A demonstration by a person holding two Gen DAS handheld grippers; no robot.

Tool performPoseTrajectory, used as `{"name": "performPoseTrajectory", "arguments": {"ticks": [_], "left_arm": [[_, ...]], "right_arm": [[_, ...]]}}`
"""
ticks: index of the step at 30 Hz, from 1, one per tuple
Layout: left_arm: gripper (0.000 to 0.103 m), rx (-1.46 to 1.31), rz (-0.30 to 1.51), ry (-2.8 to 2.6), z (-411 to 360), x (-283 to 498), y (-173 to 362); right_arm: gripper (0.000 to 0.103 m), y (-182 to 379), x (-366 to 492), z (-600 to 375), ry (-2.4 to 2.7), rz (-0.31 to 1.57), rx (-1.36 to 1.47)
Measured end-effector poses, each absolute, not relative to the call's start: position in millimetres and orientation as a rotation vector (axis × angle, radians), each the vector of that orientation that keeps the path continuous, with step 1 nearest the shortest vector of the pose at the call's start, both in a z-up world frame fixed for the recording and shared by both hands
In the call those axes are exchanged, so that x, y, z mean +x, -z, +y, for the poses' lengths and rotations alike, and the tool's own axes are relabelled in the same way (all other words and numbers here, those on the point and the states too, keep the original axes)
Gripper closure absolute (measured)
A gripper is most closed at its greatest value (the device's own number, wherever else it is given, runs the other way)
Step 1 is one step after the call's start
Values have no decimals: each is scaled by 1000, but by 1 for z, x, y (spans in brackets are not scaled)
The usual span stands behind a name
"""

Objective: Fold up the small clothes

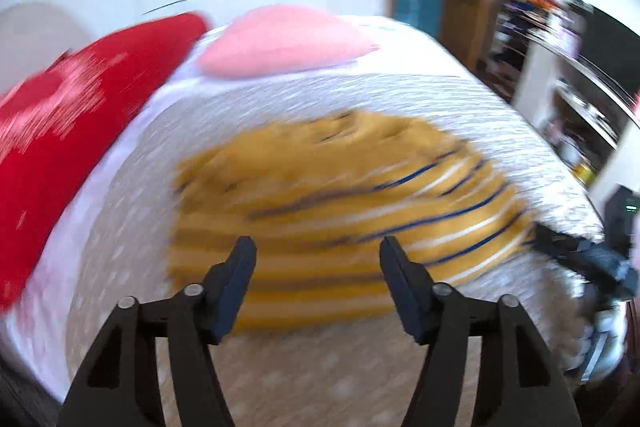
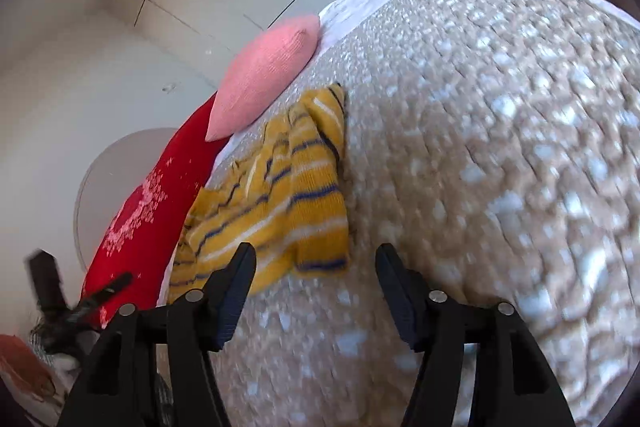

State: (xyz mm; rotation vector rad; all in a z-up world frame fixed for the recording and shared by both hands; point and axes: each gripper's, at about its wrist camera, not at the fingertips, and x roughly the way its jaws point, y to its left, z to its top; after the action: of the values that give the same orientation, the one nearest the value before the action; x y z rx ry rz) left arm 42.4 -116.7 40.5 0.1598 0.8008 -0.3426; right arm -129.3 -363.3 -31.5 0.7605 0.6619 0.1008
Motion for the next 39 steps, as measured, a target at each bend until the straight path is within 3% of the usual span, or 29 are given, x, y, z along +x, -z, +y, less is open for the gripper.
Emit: {"name": "performPoseTrajectory", "arguments": {"ticks": [5,12,20,22,27,29,30,31,34,39], "left_arm": [[37,226,880,477,-210,102,-44],[37,340,1102,541,-322,187,8],[37,609,1199,500,-383,202,56],[33,658,1238,461,-391,203,70],[31,672,1249,436,-395,204,72],[49,686,1233,447,-398,200,70],[65,699,1210,447,-399,196,69],[75,724,1181,437,-401,189,66],[82,711,1135,453,-400,176,52],[83,517,1113,536,-352,180,6]], "right_arm": [[32,30,-92,-363,-75,680,801],[31,35,-76,-359,-80,629,811],[29,37,-72,-353,-95,627,784],[29,35,-71,-352,-97,624,789],[29,35,-74,-350,-98,618,795],[29,34,-74,-349,-94,621,788],[29,34,-75,-348,-92,621,785],[32,32,-77,-347,-92,622,781],[80,32,-80,-342,-106,628,795],[87,13,-89,-324,-138,603,739]]}}
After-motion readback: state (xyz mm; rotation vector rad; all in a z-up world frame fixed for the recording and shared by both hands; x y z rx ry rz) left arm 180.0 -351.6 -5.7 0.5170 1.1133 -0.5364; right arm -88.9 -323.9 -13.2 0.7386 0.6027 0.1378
